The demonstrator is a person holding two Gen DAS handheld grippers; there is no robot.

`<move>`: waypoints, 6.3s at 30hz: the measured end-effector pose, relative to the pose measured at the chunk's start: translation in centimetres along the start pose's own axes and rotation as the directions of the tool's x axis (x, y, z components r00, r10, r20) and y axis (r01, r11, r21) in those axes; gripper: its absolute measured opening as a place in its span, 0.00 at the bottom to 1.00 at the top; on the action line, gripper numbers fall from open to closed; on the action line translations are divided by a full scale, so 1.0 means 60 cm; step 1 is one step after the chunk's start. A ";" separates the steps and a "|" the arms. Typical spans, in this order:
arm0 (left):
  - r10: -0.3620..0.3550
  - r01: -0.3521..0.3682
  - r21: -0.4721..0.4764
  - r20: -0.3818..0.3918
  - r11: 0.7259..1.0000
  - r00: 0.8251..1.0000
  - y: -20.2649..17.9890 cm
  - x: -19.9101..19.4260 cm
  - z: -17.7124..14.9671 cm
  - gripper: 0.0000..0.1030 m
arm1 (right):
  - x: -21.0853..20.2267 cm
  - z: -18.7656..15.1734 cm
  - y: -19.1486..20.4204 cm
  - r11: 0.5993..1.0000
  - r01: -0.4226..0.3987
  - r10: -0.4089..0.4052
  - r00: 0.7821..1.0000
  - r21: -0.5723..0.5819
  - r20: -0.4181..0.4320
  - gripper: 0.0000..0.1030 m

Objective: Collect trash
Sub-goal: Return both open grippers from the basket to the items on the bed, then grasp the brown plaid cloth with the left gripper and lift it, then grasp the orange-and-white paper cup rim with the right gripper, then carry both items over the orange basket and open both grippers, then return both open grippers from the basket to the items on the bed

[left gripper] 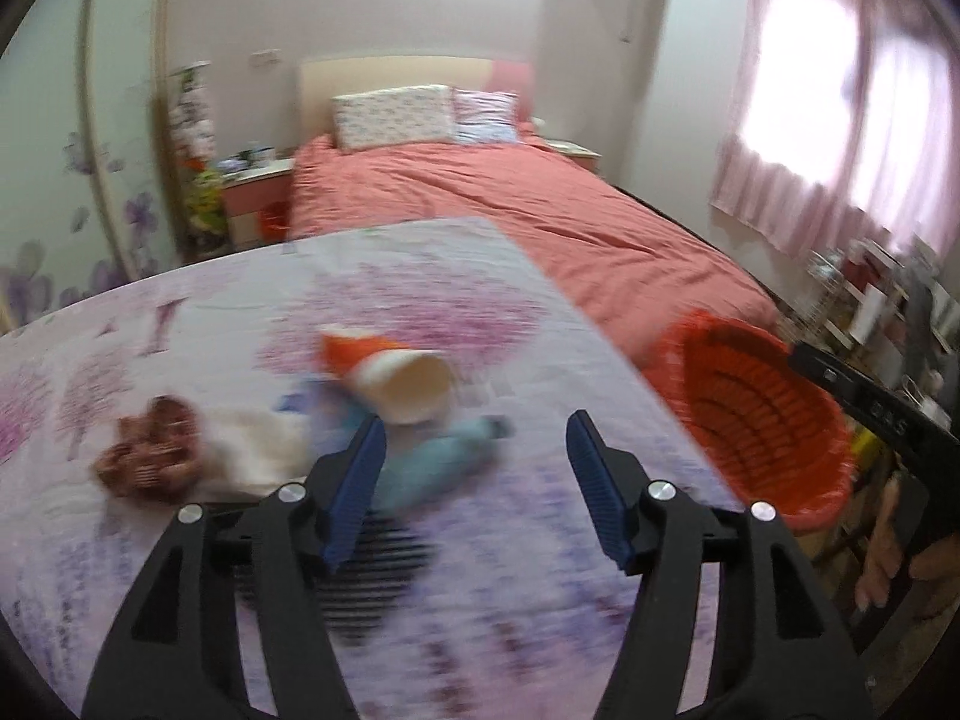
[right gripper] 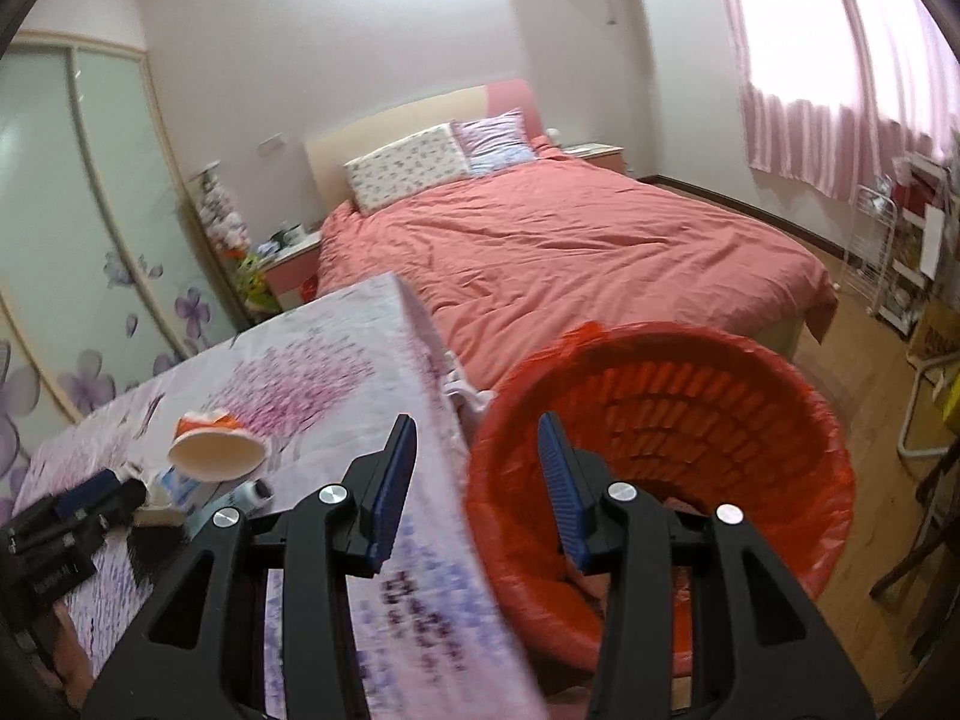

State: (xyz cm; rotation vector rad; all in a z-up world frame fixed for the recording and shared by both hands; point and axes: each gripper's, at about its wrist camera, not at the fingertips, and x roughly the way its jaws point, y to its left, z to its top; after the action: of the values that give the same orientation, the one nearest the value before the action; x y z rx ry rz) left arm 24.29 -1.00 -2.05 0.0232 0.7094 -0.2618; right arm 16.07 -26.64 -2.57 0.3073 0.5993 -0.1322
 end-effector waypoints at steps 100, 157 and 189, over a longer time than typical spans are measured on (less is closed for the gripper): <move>0.238 -0.257 -0.293 -0.100 0.921 0.966 0.373 0.032 -0.061 0.20 | 0.059 -0.006 0.236 0.962 -0.224 0.223 0.975 -0.155 -0.022 0.03; -0.299 0.311 0.135 -0.103 0.941 0.949 -0.323 0.122 0.029 0.44 | -0.007 0.021 -0.164 0.949 -0.086 0.074 0.996 0.302 0.050 0.28; 0.146 -0.143 -0.088 0.034 0.986 0.989 0.074 -0.021 -0.009 0.66 | -0.016 -0.035 0.037 0.996 -0.088 0.089 0.996 0.019 -0.027 0.28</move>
State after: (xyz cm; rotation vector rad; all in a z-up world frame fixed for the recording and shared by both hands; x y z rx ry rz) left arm 24.13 3.63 -1.96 -0.0118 0.6752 -0.0926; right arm 14.64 -23.87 -3.09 0.3533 0.6111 -0.0483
